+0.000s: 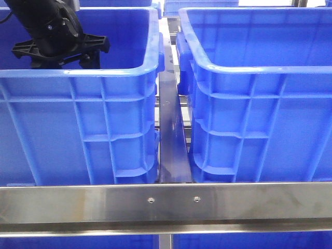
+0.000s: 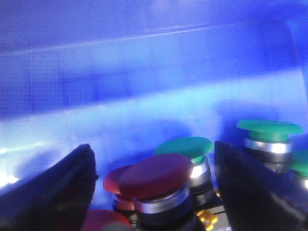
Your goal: Pick red and yellow buttons and place in box
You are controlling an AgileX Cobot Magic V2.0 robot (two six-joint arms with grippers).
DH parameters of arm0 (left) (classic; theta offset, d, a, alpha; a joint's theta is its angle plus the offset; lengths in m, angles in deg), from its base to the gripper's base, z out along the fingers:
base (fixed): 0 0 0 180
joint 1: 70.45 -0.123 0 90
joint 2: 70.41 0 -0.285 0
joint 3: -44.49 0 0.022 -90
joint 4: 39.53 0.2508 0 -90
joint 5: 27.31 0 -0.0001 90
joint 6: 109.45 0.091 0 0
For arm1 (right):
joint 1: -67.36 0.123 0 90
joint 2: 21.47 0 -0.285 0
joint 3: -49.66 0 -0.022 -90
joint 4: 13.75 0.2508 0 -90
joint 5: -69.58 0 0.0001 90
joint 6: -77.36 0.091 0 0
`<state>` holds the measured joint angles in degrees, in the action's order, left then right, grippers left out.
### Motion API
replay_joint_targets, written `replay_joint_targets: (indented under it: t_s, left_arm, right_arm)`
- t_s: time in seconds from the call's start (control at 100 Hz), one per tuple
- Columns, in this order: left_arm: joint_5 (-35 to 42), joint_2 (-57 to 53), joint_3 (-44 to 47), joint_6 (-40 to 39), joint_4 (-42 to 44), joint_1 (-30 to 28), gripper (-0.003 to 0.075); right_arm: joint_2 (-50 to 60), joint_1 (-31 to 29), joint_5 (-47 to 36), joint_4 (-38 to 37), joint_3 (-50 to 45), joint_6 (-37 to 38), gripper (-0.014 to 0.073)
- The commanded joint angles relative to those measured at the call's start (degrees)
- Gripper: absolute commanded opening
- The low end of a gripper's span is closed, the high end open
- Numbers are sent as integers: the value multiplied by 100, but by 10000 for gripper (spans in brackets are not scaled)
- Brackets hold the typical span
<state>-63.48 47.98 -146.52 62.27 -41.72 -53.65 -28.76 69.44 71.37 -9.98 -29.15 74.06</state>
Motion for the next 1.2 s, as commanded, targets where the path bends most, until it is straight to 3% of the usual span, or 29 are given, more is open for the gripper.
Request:
replay_joint_targets:
  t_s: [0.0, 0.26, 0.45, 0.59, 1.0, 1.19]
  left_arm:
    - [290, -320, -195, -64, -57, -17, 418]
    - [232, -320, -195, -64, -93, -17, 291]
    - [210, -320, -195, -64, -93, -17, 84]
    - [186, -353, -195, -64, -93, -17, -10]
    - [-336, -1314, -165, -64, -147, 214, -19]
    - [-237, -1999, 375, -10, -147, 508, -19]
  right_arm:
    - [129, -28, -486, 2, 4, -44, -68]
    - [129, -28, -486, 2, 4, -44, -68]
    - [129, -28, -486, 2, 4, -44, -68]
    - [129, -28, -486, 2, 4, -44, -68]
    - [129, -28, -486, 2, 4, -44, -68]
    - [129, -28, -486, 2, 4, -44, -68]
